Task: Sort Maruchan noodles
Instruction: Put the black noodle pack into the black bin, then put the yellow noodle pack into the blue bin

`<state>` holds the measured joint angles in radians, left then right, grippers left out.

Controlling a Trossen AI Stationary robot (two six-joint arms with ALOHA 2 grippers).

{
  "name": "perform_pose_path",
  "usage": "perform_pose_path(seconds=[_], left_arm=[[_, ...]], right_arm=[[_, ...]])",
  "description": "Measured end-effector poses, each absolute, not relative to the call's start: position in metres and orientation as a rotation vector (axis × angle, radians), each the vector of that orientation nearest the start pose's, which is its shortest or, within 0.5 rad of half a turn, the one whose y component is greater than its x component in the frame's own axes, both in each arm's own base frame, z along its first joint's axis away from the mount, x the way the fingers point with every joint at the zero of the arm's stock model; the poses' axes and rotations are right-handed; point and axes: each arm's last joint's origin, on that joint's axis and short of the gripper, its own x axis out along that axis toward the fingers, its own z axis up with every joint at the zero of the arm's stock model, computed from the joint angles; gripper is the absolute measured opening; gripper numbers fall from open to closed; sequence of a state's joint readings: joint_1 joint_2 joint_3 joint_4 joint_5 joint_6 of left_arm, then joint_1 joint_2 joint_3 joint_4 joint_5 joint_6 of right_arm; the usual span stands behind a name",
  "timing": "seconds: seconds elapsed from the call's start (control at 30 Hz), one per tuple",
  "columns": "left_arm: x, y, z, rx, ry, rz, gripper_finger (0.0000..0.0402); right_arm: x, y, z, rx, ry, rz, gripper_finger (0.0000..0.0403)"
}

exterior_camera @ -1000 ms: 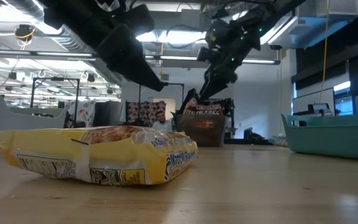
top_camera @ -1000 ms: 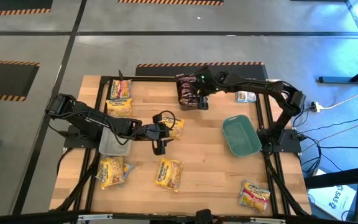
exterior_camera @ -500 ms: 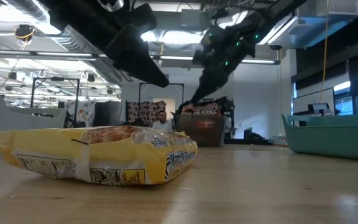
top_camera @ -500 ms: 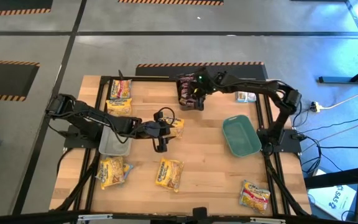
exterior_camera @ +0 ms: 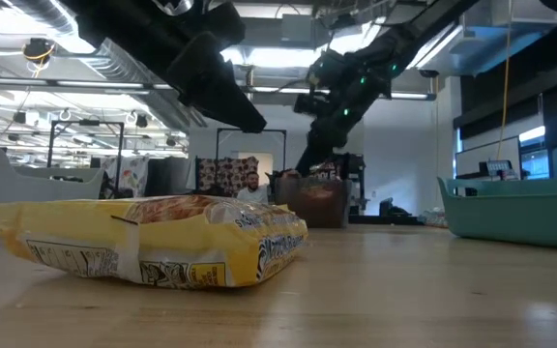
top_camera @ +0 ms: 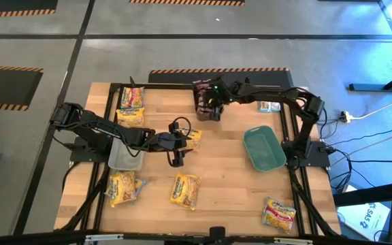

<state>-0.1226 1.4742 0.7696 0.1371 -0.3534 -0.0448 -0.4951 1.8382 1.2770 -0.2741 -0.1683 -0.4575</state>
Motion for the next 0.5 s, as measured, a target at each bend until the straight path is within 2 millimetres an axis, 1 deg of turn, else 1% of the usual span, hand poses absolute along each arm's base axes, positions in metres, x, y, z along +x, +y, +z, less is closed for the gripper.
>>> perform_pose_path(seconds=[0.1,0.2,0.37,0.43,0.5], left_arm=[[0.299,-0.025,0.203,0.079,0.542,0.249,0.0213],[0.300,-0.024,0.203,0.076,0.540,0.247,0.0217],[0.299,-0.025,0.202,0.005,0.535,0.254,0.0248],[0.300,-0.025,0.203,-0.015,0.531,0.252,0.0262],[0.300,-0.028,0.202,-0.045,0.534,0.218,0.0273]], right_arm=[[0.342,-0.173,0.225,-0.105,0.835,-0.140,0.0044],[0.335,-0.156,0.239,-0.080,0.863,-0.123,0.0097],[0.323,-0.116,0.265,-0.023,0.906,-0.086,0.0197],[0.320,-0.096,0.269,0.011,0.931,-0.024,0.0228],[0.321,-0.076,0.273,0.036,0.927,0.009,0.0249]])
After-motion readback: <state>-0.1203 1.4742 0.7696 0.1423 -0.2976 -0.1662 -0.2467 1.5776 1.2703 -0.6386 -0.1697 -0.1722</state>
